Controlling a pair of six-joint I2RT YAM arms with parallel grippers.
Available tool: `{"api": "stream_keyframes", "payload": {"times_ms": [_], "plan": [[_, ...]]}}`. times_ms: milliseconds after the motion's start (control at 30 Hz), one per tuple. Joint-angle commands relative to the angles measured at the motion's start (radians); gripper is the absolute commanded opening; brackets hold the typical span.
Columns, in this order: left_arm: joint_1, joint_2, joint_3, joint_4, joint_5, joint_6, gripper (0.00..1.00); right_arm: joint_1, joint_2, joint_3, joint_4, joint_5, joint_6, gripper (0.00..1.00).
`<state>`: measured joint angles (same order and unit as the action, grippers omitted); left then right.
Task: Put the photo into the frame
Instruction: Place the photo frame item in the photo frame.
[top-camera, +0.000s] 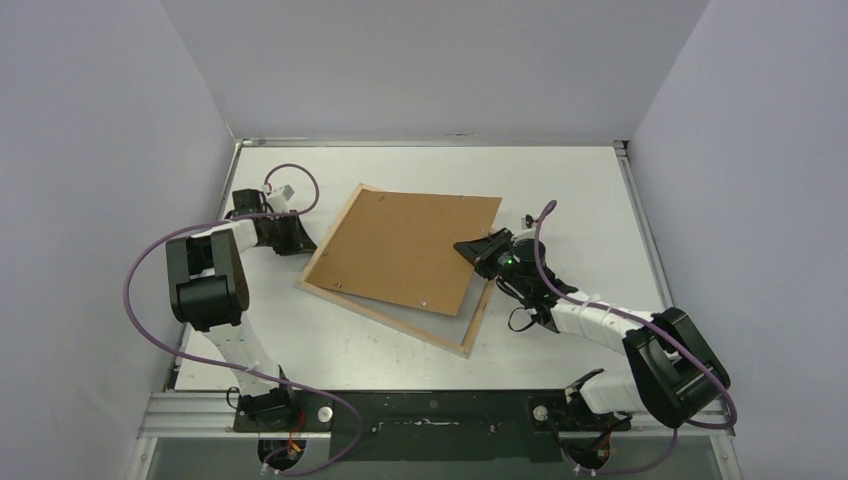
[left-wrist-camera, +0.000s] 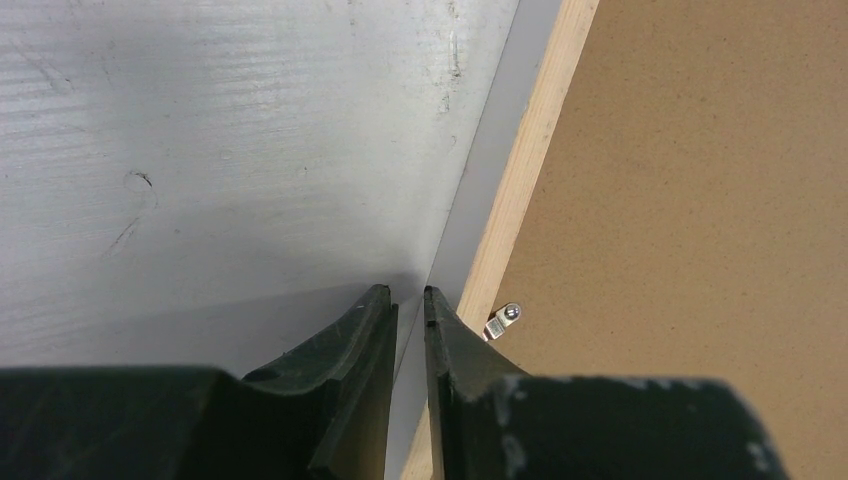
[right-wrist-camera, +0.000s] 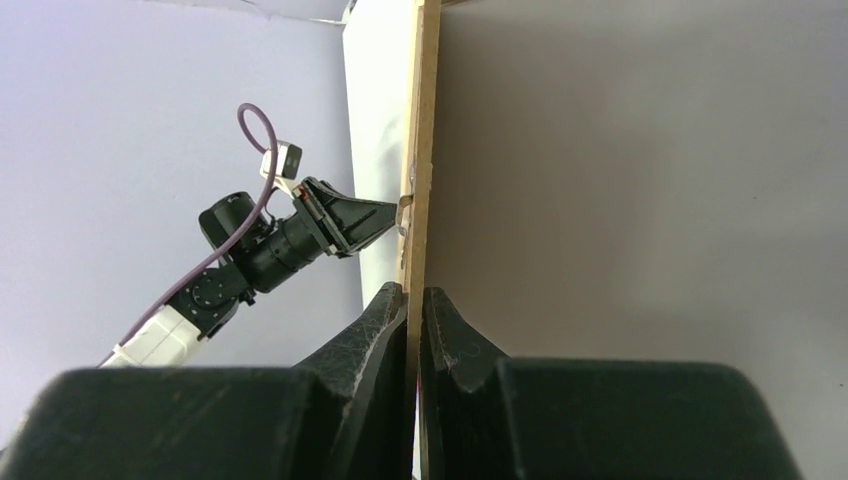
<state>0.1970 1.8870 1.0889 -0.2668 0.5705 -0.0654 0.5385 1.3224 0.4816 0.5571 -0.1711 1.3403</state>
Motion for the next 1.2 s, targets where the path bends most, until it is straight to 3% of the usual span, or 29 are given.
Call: {"api": "stream_keyframes", "payload": {"times_ms": [0, 500, 767, 1167], "plan": [[-0.015, 0.018, -0.013, -0.051, 0.017, 0.016, 0.16, 0.008, -0.014, 0.059, 0.034, 0.037, -0.084, 0.05], [-0.022, 0.021, -0.008, -0.06, 0.026, 0.016, 0.15, 0.039, -0.011, 0.195, -0.307, 0.122, -0.278, 0.05], [-0.022, 0.023, -0.006, -0.061, 0.031, 0.016, 0.14, 0.093, 0.033, 0.319, -0.547, 0.254, -0.372, 0.12], [-0.022, 0.029, -0.005, -0.061, 0.037, 0.012, 0.13, 0.12, 0.079, 0.425, -0.764, 0.373, -0.459, 0.35]]}}
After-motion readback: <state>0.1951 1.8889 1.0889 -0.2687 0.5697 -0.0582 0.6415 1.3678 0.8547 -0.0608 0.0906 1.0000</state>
